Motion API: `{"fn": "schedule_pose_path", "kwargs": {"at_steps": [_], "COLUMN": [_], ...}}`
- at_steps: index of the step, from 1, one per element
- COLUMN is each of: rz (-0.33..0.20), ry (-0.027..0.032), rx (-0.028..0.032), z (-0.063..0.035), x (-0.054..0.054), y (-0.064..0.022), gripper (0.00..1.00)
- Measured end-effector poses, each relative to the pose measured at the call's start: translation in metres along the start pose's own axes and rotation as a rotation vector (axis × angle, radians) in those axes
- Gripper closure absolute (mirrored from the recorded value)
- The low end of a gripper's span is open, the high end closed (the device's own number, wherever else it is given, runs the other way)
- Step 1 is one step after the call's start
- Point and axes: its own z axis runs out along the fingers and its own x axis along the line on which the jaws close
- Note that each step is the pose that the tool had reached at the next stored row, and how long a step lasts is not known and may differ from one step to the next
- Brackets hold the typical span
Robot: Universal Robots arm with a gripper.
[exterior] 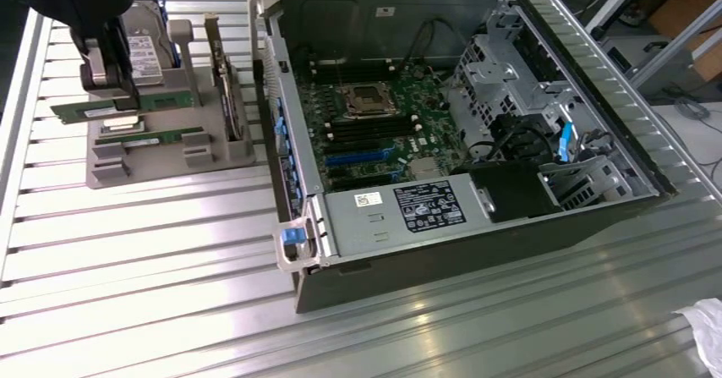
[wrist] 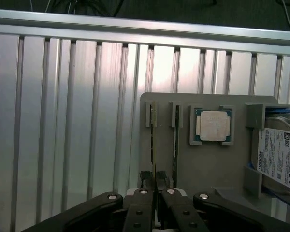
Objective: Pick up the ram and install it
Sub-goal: 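Pick up the ram and move it above insertion slot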
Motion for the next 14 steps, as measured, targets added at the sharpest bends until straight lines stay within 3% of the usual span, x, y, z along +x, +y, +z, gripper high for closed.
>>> {"fn": "schedule_pose_path", "kwargs": {"at_steps": [14], "rz": [0.000], "ry": [0.0000], "rx": [0.0000], "z": [-0.0101], "x": [0.0000], "y": [0.0003], "gripper": [0.87]}}
